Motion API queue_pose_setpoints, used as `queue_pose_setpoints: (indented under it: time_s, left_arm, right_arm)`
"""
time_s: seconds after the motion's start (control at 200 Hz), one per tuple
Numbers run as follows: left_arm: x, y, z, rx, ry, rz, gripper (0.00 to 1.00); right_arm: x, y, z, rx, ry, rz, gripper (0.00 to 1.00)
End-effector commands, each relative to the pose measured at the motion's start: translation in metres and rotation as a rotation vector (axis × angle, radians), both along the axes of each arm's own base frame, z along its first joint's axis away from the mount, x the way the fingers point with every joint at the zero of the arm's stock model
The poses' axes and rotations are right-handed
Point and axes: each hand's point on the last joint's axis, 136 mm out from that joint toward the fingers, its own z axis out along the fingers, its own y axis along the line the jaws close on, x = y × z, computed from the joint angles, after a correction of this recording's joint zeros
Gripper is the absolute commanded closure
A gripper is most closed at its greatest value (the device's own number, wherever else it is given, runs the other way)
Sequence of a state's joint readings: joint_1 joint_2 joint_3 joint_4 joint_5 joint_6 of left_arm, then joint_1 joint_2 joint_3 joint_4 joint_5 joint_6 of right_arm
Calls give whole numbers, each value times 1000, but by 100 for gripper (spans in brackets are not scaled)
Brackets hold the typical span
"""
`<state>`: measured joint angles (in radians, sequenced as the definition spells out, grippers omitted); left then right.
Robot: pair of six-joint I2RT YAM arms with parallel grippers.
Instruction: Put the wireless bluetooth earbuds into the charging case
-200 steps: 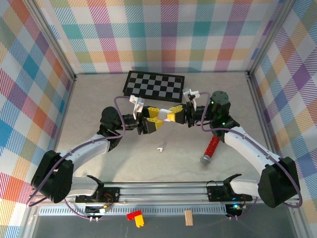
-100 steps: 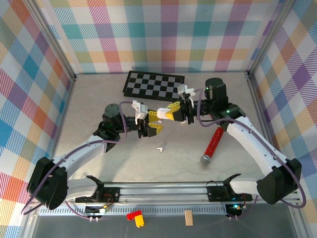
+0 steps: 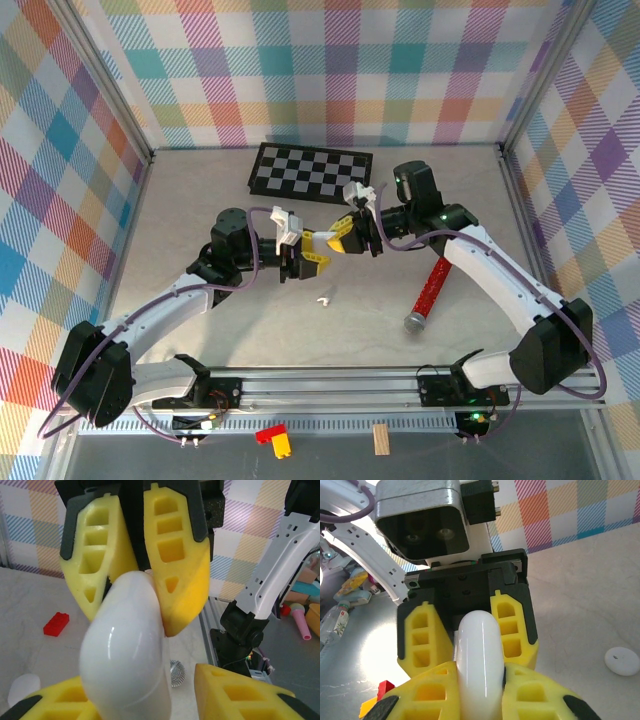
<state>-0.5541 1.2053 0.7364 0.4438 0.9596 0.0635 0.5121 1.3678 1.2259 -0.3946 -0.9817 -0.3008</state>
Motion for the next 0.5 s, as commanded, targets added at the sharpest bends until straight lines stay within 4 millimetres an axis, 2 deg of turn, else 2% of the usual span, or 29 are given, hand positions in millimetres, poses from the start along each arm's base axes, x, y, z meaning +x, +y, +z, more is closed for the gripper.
queue_pose_setpoints:
  time_s: [0.0, 0.11, 0.255, 0.375, 0.445, 0.5]
  left_arm:
    - [-5, -4, 25, -69, -48, -37, 64]
    - [-4, -4, 25, -72, -35, -33, 67]
    - [-5, -4, 26, -75, -24, -39, 76]
    - [-6, -4, 25, -75, -32, -44, 93]
    - [-7, -4, 23, -75, -39, -51, 98]
    - [-8, -4, 21, -75, -49, -57, 99]
  right_arm:
    - [-2, 2, 8, 15, -50, 23, 95]
    - [-2, 1, 6, 13, -58, 22, 95]
    - [-1, 1, 4, 6, -59, 16, 95]
    - [2, 1, 4, 0, -61, -6, 94]
    - [12, 1, 4, -10, -49, -66, 84]
    - [32, 0, 5, -28, -56, -187, 74]
